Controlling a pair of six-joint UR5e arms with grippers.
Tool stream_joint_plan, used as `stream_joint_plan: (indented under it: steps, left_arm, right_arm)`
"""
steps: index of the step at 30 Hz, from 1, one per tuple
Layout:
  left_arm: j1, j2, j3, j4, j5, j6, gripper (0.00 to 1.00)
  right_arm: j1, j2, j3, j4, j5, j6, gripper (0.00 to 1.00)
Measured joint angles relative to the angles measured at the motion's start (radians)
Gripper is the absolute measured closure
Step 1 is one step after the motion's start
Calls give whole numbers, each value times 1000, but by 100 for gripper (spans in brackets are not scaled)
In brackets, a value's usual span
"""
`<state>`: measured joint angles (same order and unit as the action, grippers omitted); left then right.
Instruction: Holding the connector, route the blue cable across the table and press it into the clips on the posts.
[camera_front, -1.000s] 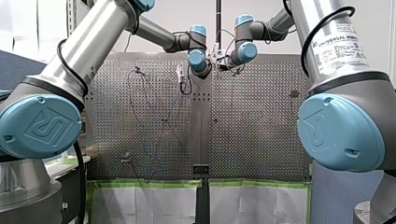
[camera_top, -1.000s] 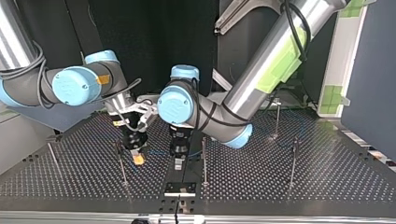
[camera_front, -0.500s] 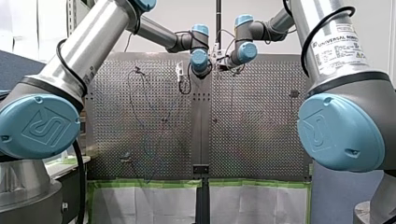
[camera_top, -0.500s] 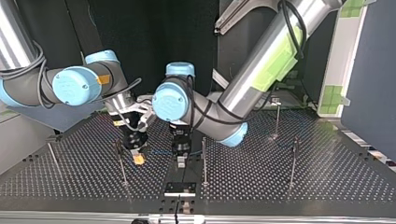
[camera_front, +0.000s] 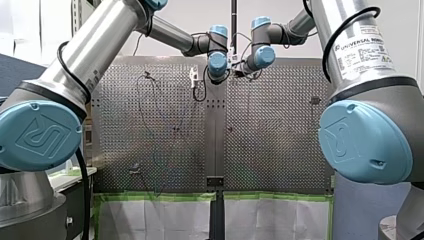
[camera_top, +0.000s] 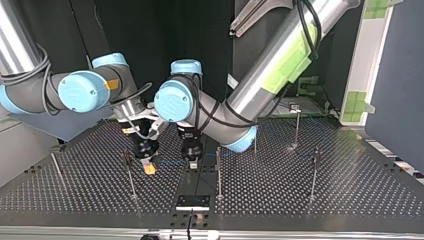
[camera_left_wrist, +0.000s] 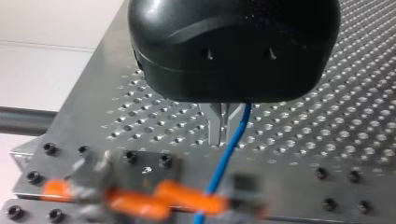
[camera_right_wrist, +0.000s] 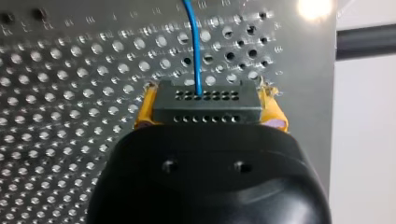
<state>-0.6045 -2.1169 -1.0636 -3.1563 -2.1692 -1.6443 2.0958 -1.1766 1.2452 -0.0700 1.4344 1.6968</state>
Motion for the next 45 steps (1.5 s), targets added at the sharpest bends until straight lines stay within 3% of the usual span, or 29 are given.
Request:
stream_joint_plan:
  steps: [9,14,26,31,34,45]
  left_arm:
    - [-30,7,-76,54,-73,-22,100]
    - [-42,9,-114,93,-81,-40,100]
    - [-61,9,-221,201,-81,-75,100]
    - [-57,9,-269,248,-75,-86,100]
    - [-47,9,-296,276,-59,-98,100]
    - [18,-14,-399,377,34,-116,100]
  right_arm:
    - [3,0,60,-3,7,0,100]
    - [-1,0,107,-9,15,0,100]
    - [-16,4,220,-105,39,6,100]
    - [-16,5,262,-139,41,7,100]
    - [-13,4,240,-128,41,8,100]
    - [-15,4,240,-128,41,8,100]
